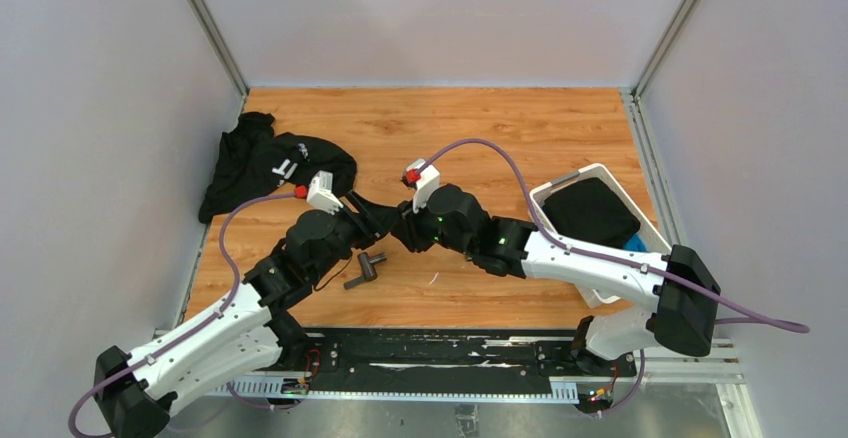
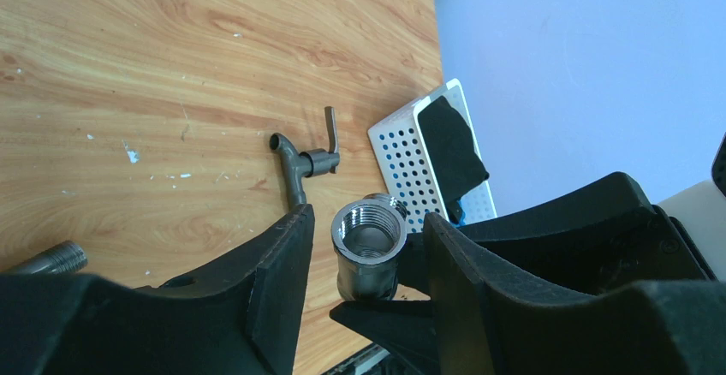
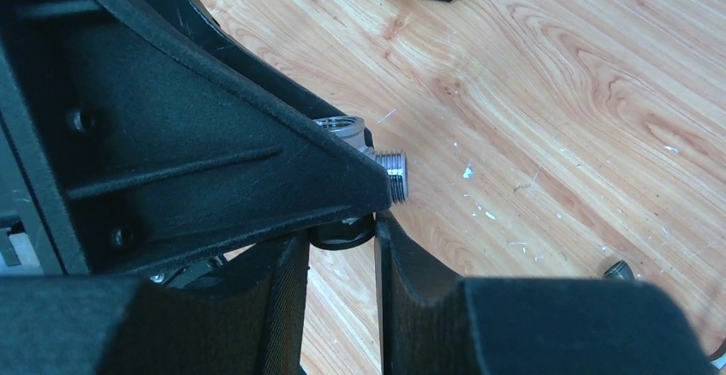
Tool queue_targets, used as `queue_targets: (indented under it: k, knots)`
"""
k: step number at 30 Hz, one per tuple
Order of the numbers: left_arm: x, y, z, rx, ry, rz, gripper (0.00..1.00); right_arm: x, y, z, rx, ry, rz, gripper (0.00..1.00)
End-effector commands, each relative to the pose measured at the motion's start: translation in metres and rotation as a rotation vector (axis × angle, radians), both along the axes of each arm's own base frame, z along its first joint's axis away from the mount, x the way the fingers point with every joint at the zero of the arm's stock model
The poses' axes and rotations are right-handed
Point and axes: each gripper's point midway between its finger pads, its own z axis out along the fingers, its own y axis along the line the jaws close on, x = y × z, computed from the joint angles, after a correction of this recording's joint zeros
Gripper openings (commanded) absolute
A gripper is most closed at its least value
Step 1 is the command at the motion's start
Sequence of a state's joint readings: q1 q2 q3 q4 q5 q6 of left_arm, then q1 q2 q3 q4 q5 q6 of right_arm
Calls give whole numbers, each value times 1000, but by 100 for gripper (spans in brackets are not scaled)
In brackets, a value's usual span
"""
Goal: Install the water faucets
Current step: Pick up the water faucet from the center of the board.
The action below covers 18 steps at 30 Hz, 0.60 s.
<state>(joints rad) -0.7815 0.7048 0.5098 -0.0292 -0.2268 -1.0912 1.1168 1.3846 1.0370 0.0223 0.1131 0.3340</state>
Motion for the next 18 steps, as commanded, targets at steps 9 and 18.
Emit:
queue_targets:
  k: [9, 18]
  knots:
    - [-3, -19, 0, 2, -18, -97, 43, -5, 2, 24, 37, -44, 14, 0]
    - [-4, -22, -9, 20, 11, -107, 3, -7, -1, 27, 50, -41, 14, 0]
